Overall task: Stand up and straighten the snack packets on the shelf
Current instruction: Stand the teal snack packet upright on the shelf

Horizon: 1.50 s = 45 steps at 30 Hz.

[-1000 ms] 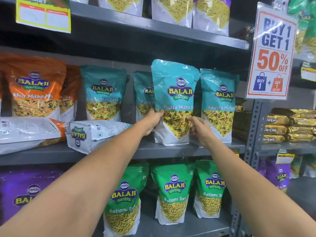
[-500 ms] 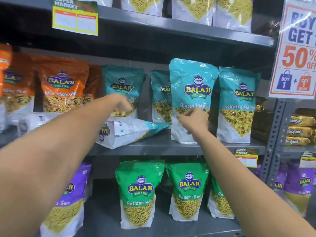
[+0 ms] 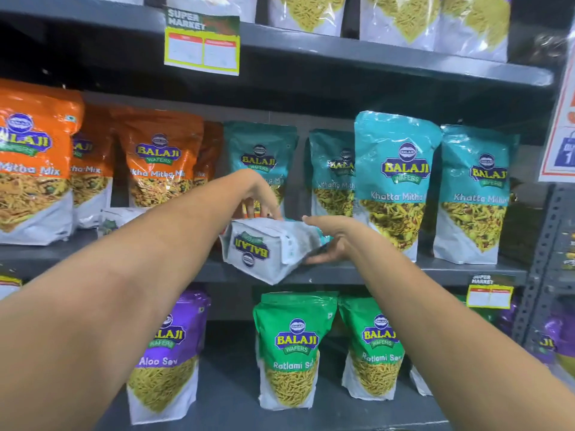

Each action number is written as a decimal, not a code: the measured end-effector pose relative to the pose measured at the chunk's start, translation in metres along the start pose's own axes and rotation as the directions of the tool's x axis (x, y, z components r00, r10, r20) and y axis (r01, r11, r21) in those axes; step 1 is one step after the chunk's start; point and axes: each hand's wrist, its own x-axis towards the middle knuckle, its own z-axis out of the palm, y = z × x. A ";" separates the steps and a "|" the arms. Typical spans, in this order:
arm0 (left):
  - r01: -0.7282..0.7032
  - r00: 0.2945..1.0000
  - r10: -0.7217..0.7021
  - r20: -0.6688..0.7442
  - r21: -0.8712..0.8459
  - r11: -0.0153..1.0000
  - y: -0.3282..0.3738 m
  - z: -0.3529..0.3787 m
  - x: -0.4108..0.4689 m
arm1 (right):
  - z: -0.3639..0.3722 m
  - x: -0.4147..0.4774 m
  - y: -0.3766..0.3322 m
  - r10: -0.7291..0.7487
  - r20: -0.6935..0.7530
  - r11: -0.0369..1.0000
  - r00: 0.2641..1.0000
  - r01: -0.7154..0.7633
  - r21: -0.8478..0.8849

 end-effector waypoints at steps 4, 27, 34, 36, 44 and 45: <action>0.058 0.997 -0.049 0.055 -0.179 0.982 -0.011 0.004 -0.001 | 0.004 -0.004 0.001 0.000 -0.027 1.000 1.000 -0.001 -0.007; -0.460 0.804 -0.013 -0.594 -0.636 0.620 -0.041 0.045 0.011 | -0.006 0.030 0.006 -0.657 -0.175 0.751 0.734 0.658 -0.057; -0.403 0.539 -0.087 -0.838 -0.347 0.847 -0.044 0.051 0.009 | -0.011 0.044 0.010 -0.561 -0.143 0.808 0.815 0.577 0.120; -0.488 0.500 -0.043 -0.865 -0.323 0.811 -0.042 0.061 0.013 | -0.007 0.044 0.010 -0.517 -0.097 0.833 0.850 0.526 0.172; -0.505 0.851 0.060 -0.522 -0.780 0.370 -0.036 0.066 0.007 | -0.007 0.048 0.021 -0.475 -0.002 0.870 0.880 0.469 0.150; -0.520 0.850 0.110 -0.516 -0.782 0.344 -0.036 0.067 0.006 | -0.006 0.048 0.021 -0.468 -0.002 0.878 0.884 0.465 0.115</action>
